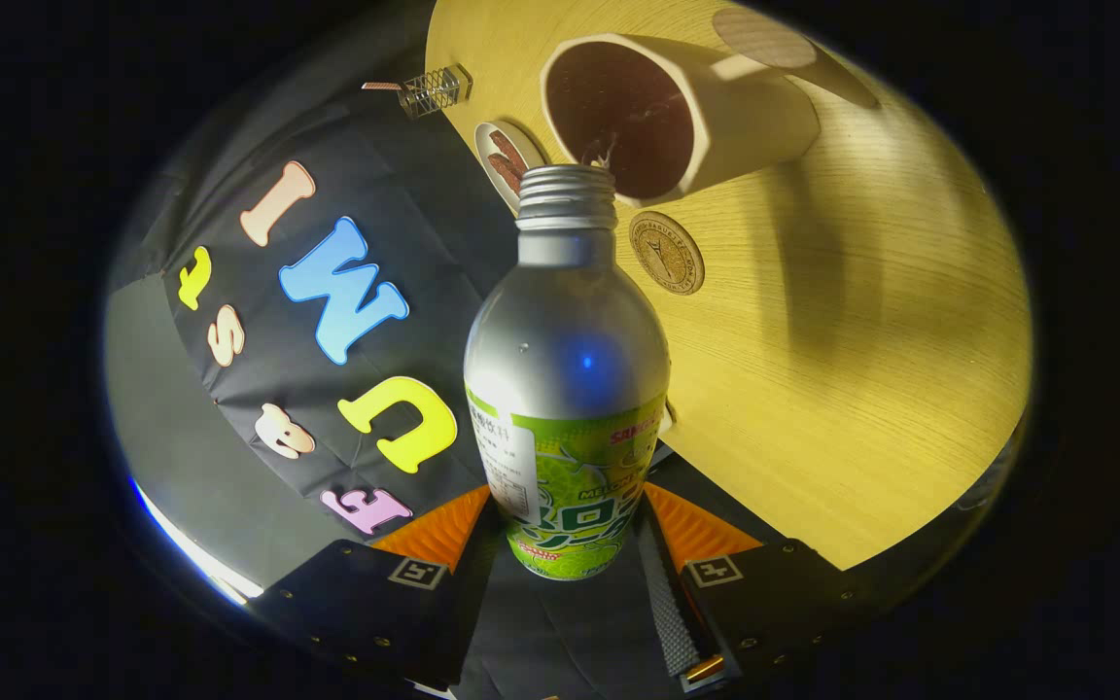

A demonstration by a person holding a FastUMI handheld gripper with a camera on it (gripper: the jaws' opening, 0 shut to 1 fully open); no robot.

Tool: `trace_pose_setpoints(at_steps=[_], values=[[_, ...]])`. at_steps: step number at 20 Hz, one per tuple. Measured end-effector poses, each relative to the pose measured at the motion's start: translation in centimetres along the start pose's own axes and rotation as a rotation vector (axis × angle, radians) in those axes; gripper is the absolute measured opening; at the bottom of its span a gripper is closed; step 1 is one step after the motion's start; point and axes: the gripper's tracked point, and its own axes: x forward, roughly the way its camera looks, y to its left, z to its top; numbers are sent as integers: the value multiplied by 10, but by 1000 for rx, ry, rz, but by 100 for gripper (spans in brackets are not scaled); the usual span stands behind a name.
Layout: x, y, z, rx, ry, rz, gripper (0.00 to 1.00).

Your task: Take the bottle from table, then pour the juice into the cup, finally place the bottle on the coaster

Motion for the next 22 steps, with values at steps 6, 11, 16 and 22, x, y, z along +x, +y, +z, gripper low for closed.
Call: trace_pose_setpoints(at_steps=[6,11,16,22], values=[[-1,7,1,36,-3,12,74],[-2,10,1,60,2,10,75],[-4,12,3,74,1,7,74],[5,9,-4,58,0,-13,75]])
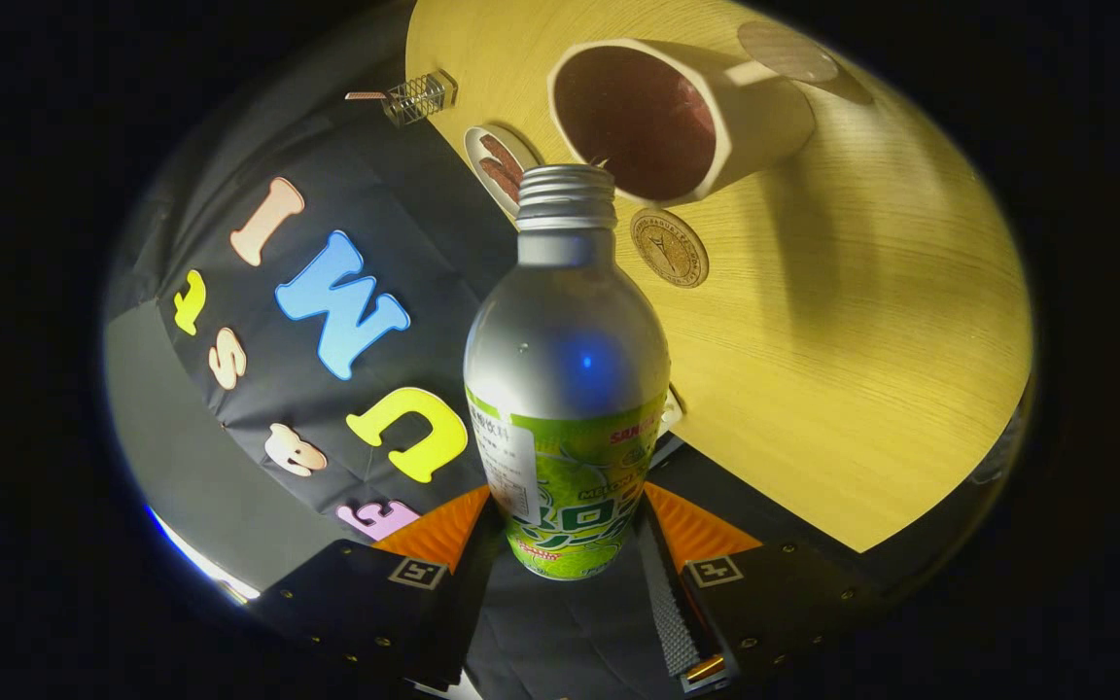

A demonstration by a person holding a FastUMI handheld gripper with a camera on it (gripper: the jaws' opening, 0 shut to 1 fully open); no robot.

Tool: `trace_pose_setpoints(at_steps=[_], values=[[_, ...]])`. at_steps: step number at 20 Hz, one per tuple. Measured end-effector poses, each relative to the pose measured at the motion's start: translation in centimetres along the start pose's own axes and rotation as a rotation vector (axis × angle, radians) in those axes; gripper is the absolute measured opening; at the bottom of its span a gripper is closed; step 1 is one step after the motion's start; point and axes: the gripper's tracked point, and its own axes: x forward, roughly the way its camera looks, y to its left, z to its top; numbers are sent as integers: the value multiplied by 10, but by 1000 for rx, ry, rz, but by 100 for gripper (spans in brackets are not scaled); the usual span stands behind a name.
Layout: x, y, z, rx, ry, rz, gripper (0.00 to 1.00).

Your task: Take the bottle from table, then pour the juice into the cup, finally place the bottle on the coaster

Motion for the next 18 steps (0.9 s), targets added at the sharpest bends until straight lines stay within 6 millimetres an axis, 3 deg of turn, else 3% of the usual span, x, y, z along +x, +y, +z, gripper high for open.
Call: trace_pose_setpoints(at_steps=[10,18], values=[[7,-33,14,-144,-95,-97,74],[11,-60,33,-410,-181,-188,74]])
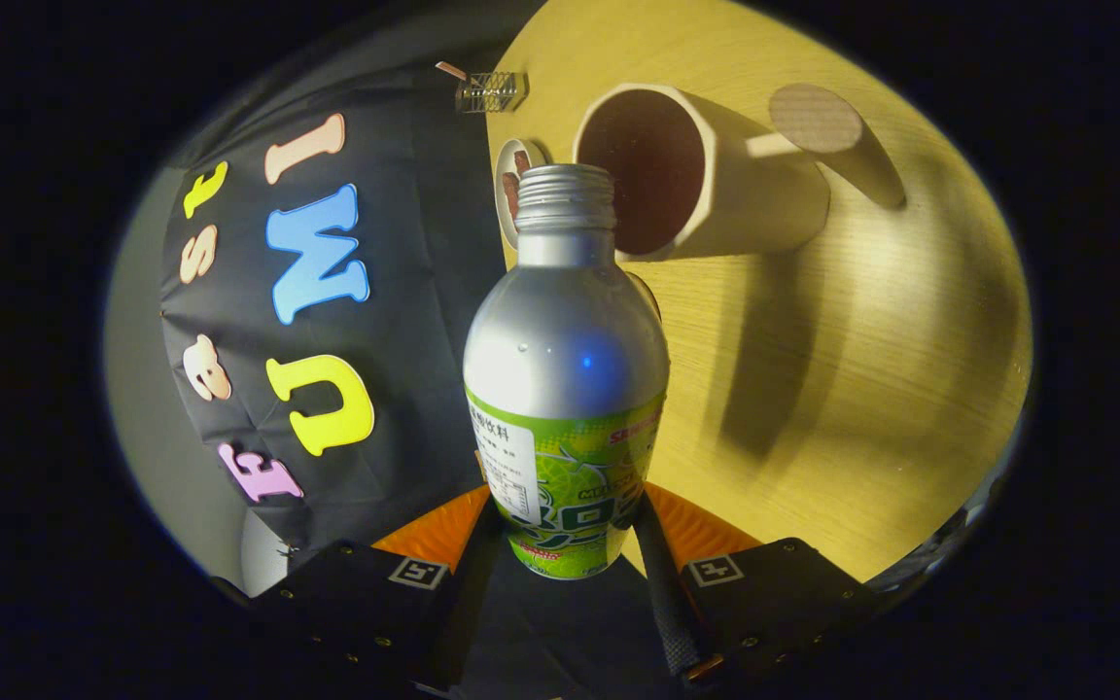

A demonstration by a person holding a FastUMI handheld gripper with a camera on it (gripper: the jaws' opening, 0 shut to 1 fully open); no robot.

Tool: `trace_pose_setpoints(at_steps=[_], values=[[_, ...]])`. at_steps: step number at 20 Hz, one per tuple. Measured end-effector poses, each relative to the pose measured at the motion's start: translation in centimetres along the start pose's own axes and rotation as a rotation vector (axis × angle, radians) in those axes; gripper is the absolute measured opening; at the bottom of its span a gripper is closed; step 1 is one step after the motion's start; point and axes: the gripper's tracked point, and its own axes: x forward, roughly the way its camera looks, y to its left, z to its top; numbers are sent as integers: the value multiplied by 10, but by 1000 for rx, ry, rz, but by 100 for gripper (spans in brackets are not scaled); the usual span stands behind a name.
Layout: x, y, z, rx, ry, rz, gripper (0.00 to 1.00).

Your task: Take the bottle from table, then pour the juice into the cup, finally place the bottle on the coaster

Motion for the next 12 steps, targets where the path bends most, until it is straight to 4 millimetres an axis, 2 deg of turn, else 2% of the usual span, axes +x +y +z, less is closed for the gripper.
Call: trace_pose_setpoints(at_steps=[7,12], values=[[7,-32,6,-250,-56,-103,74],[14,-39,6,-409,-99,-163,74]])
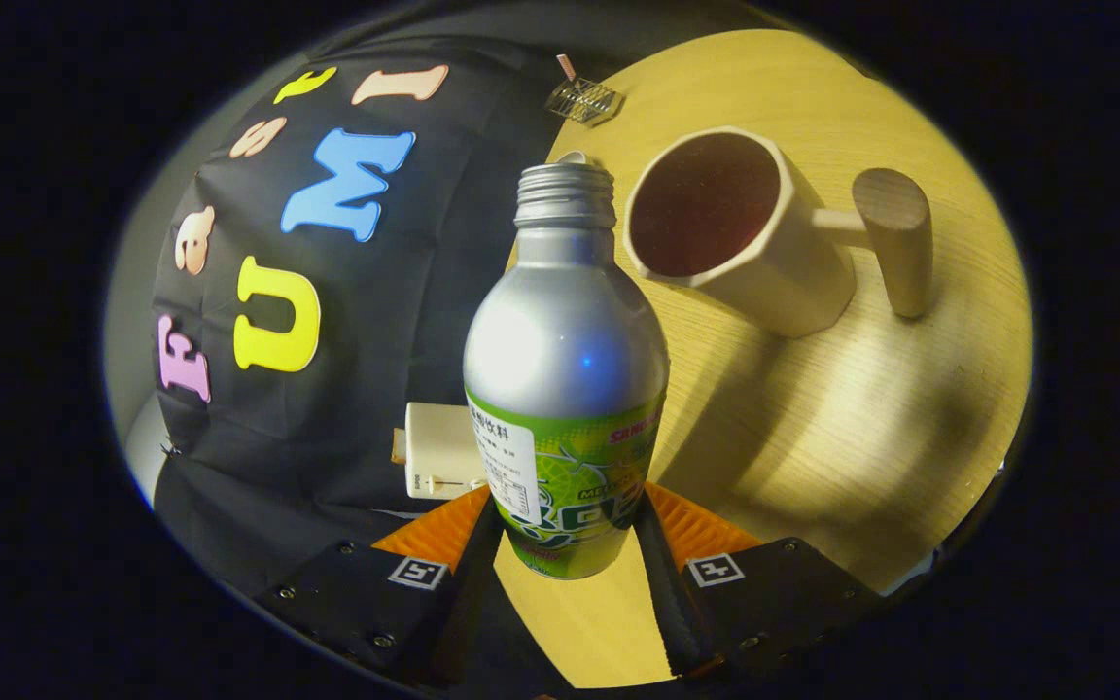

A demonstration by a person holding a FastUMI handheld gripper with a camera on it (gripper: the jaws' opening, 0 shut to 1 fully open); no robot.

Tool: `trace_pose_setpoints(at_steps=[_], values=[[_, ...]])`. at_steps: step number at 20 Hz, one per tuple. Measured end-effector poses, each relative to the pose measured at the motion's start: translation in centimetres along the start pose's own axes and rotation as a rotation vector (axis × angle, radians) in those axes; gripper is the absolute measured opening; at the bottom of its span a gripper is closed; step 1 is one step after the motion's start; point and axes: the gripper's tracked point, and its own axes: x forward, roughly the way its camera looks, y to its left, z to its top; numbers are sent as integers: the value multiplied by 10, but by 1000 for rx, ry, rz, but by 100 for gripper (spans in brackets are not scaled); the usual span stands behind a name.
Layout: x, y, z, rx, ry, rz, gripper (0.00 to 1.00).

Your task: Take the bottle from table, then pour the juice into the cup, finally place the bottle on the coaster

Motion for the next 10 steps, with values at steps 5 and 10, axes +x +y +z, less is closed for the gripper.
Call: trace_pose_setpoints(at_steps=[5,10], values=[[1,-12,-5,-181,-38,-76,75],[1,-15,2,-287,-117,-122,75]])
